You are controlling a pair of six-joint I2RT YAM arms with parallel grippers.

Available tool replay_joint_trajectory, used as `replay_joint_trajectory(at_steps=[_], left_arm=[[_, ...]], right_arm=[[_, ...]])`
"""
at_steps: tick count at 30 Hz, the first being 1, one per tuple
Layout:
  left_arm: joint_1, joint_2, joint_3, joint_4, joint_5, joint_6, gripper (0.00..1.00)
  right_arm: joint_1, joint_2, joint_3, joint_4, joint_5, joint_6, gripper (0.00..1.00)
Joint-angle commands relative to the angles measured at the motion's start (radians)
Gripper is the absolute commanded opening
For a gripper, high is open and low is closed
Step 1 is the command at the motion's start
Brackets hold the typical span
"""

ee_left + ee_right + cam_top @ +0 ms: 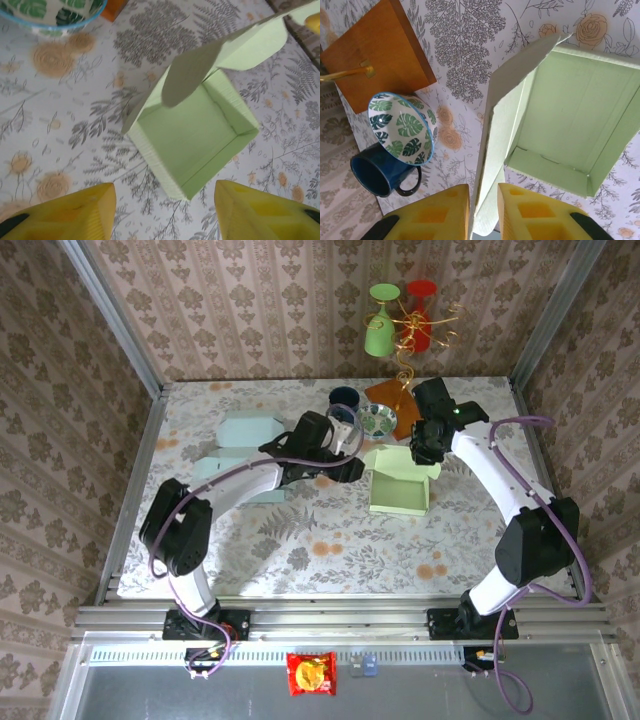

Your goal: Fold the paper box

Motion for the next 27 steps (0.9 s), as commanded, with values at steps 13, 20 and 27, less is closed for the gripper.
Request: replay_joint_trajectory(at_steps=[13,20,27], left_arm=[[0.003,0.150,0.195,-0.085,-0.014,0.182,0.60],[0.001,0.227,0.286,-0.122,-0.010,0.193,0.55],[-0.017,0.275,0.341,-0.161,-0.050,0.202,0.46]], right_arm=[[-0.155,-0.309,-0.194,0.199,-0.113,-1.149,0.62],[-0.278,-0.345,-0.386,0.191,-0.256,-1.450,0.62],[-0.282,-0.242,-0.399,0.266,-0.245,-1.555,0.62]])
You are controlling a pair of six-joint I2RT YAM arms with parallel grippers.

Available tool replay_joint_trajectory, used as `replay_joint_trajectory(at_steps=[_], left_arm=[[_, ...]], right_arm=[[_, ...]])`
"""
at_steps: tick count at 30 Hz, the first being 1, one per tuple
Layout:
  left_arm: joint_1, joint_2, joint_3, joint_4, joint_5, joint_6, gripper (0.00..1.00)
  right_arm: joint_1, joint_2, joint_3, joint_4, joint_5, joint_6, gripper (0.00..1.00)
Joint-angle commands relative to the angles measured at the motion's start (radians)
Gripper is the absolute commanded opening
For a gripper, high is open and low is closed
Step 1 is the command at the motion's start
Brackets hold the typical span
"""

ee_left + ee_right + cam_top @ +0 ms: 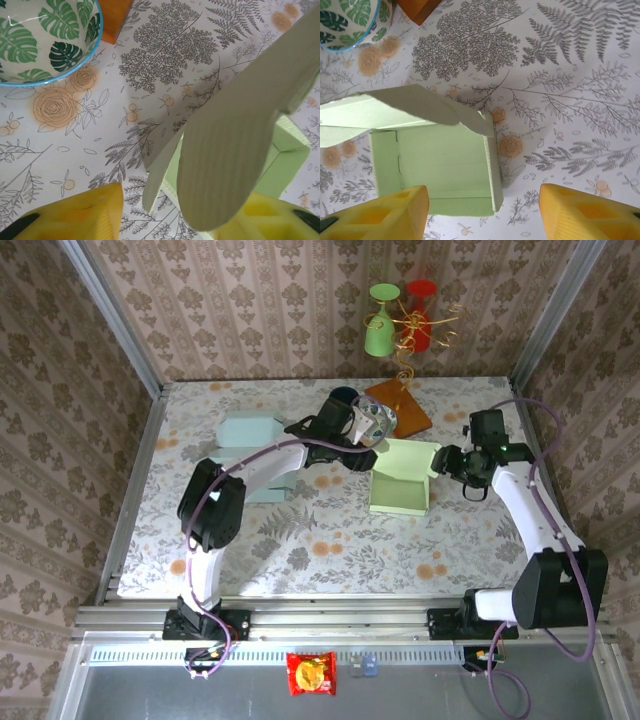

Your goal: Fold the paper box

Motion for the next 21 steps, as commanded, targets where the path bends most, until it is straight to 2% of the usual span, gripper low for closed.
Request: replay_joint_trajectory(at_steps=[1,8,21], left_arm=[[-0.012,0.018,0.041,-0.037,-0.025,0.021,0.44],[-0.019,0.035,0.067,-0.045,-0.046,0.010,0.34],[-0.044,0.086,0.133,-0.088,-0.091,-0.008,0.17]], right_arm=[[-0.003,0.042,-0.001,0.069,-0.035,-0.117,0.61],[-0.001,0.162,0.032,0.103,-0.045,-0.157,0.56],[0.022,0.244,0.093,0.125,-0.024,-0.176,0.32]])
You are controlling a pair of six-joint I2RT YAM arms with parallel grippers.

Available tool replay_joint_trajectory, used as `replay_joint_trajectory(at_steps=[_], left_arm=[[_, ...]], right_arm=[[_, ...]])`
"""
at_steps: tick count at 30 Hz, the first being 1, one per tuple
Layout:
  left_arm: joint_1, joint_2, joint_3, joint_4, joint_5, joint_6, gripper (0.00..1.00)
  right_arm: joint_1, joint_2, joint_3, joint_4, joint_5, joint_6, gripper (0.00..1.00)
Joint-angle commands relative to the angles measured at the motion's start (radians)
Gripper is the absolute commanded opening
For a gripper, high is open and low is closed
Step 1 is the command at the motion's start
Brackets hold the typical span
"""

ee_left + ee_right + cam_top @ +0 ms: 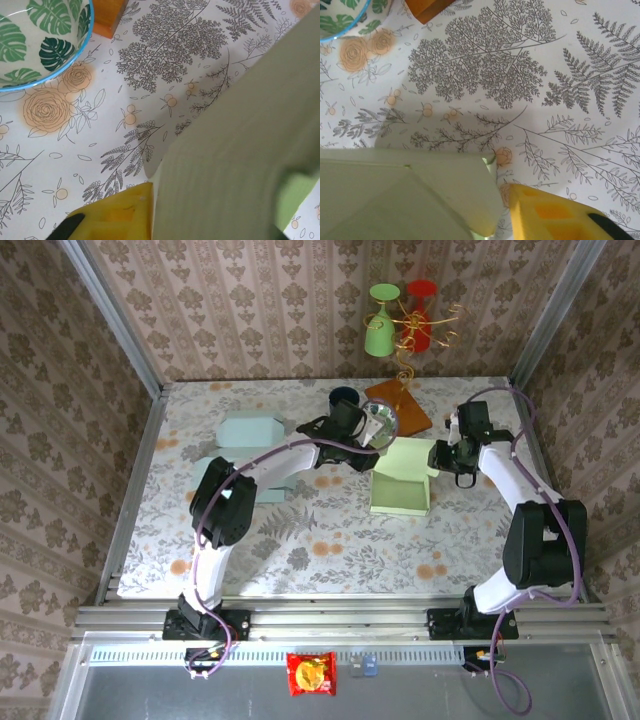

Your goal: Fold the paper box

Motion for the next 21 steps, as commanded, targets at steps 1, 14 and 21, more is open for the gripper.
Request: replay_joint_trajectory(at_steps=[1,14,21], left_arm=[[-0.006,0.014,0.040,-0.028,-0.024,-0.010,0.15],[-0.033,0.016,0.067,-0.062,-0.197,-0.123,0.00],[0.007,-0.091,-0.155,0.216,-0.281,-0.243,0.00]], right_arm=[[0.013,0.021,0.029,0.008,0.005,-0.014,0.29],[0.118,-0.015,0.042,0.011,0.156,0.027,0.00],[0.233,-0.083,-0.062,0.220,0.229,0.170,0.00]])
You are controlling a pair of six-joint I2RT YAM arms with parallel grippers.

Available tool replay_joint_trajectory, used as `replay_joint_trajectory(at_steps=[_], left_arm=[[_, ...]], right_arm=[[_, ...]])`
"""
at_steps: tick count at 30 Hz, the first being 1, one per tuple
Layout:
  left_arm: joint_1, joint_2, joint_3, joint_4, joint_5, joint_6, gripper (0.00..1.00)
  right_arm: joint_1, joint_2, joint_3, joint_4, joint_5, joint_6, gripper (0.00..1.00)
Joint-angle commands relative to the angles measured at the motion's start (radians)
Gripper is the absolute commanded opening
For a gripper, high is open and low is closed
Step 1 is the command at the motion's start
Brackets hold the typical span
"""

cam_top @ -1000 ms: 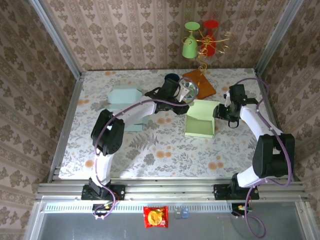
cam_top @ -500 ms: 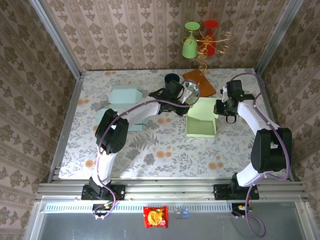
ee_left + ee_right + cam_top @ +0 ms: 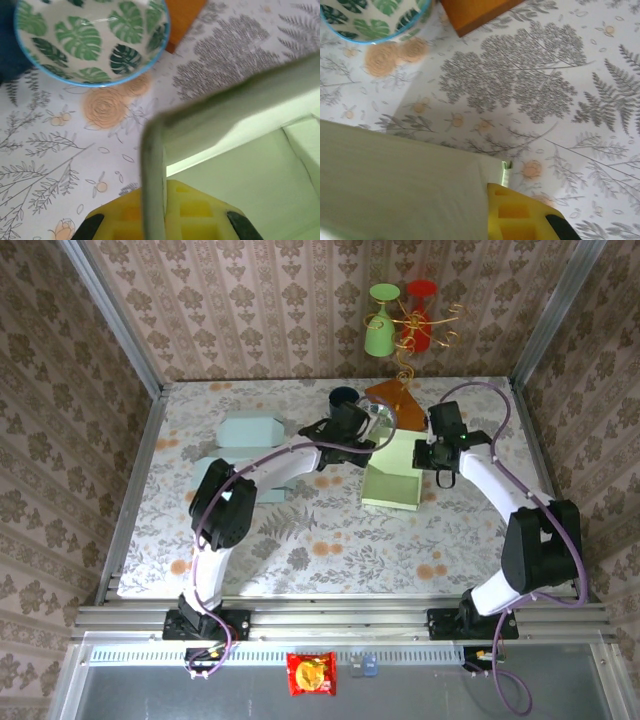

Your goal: Fold the paper box

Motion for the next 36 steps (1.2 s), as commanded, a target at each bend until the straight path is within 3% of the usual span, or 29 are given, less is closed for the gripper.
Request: replay_joint_trajectory(at_steps=[1,7,12,19,24,28,32,36], left_arm=[[0.026,-0.086,-0.155,0.215,-0.054,-0.080,0.00],[0.053,-0.156,-0.410,0.604,-0.003,-0.080,0.00],[0.055,-0.157,-0.488,0.720,0.052,-0.089,0.05],[0.053,-0.163,-0.592,0.820,0.043,-0.093,0.08],[0.042,-0.158,-0.652,0.868,0.034,-0.113,0.10],[0.037,-0.160,-0.694,0.898,0.024,-0.119,0.11],[0.036,-0.159,-0.712,0.897,0.002,-0.123,0.11],[0.032,-0.156,-0.708,0.884,-0.019,-0.115,0.11]], right_arm=[[0.050,-0.063,-0.078,0.198,0.059,0.108,0.00],[0.092,-0.130,-0.262,0.496,0.065,0.184,0.00],[0.127,-0.127,-0.289,0.524,0.078,0.178,0.00],[0.188,-0.157,-0.360,0.545,0.188,0.180,0.01],[0.198,-0.192,-0.398,0.521,0.224,0.207,0.12],[0.215,-0.220,-0.387,0.464,0.209,0.241,0.27],[0.232,-0.255,-0.337,0.309,0.215,0.299,0.41],[0.240,-0.301,-0.307,0.167,0.175,0.367,0.47]])
